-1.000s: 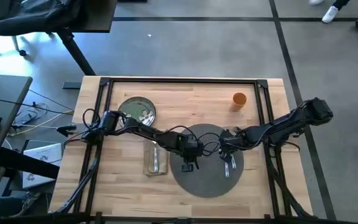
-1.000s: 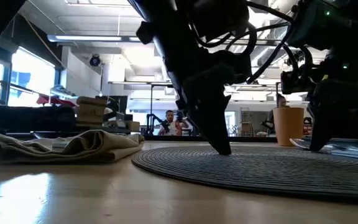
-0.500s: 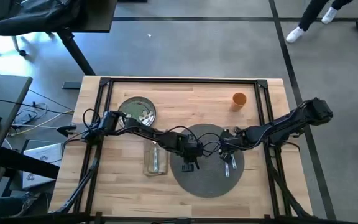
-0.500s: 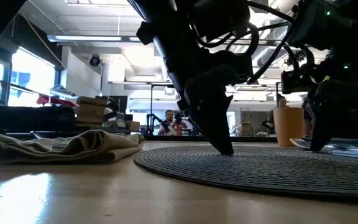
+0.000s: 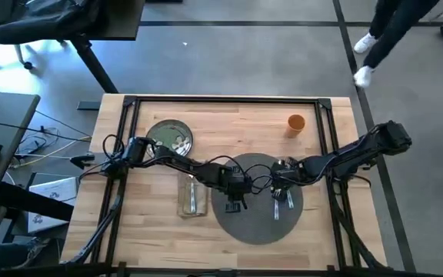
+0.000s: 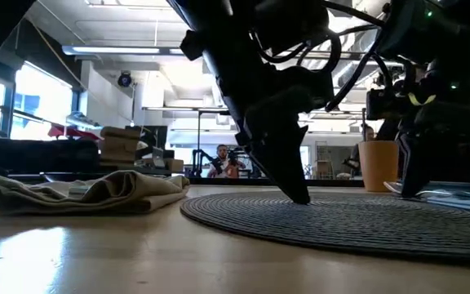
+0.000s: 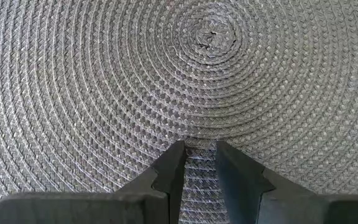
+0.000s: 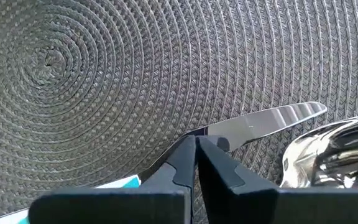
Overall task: Set table place
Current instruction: Put the blue table knife to the left of the blue spoon on the gray placemat, then adjust the brown table napkin
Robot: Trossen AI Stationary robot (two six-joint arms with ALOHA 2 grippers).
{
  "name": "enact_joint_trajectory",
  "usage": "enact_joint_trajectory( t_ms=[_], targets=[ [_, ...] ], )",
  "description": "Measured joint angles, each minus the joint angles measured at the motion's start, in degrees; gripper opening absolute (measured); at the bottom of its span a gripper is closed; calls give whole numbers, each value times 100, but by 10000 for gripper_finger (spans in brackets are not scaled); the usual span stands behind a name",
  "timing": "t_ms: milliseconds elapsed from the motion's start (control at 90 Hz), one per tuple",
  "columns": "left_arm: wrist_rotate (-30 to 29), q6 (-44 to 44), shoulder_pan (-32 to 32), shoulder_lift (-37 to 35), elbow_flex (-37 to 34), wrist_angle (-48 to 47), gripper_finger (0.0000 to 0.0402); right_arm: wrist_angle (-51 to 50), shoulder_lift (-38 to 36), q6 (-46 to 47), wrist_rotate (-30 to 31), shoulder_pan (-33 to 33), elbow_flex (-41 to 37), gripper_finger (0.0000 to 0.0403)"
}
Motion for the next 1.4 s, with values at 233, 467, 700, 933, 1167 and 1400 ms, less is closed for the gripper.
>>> enact_joint_trajectory(
  t_ms=[233, 467, 700, 933, 1167, 1400],
  targets=[
    [2, 0, 1, -4, -2, 11, 74, -758, -200, 143, 4, -2, 331, 0],
    [-179, -173, -23, -473, 114, -648, 74, -1535, -682, 274, 3, 8, 742, 0],
    [-742, -952, -228, -1459, 345, -2269, 74, -1247, -1059, 608, 237, 366, 765, 0],
    [-812, -2633, -378, -1964, 315, -3974, 106, -542, -1047, 591, 802, 631, 761, 0],
    [-994, -3907, -710, -1982, -312, -4601, 161, -414, -1045, 501, 874, 658, 761, 0],
    [-803, -4739, -1084, -1982, -1120, -4001, 170, -390, -1043, 501, 982, 658, 758, 0]
  ],
)
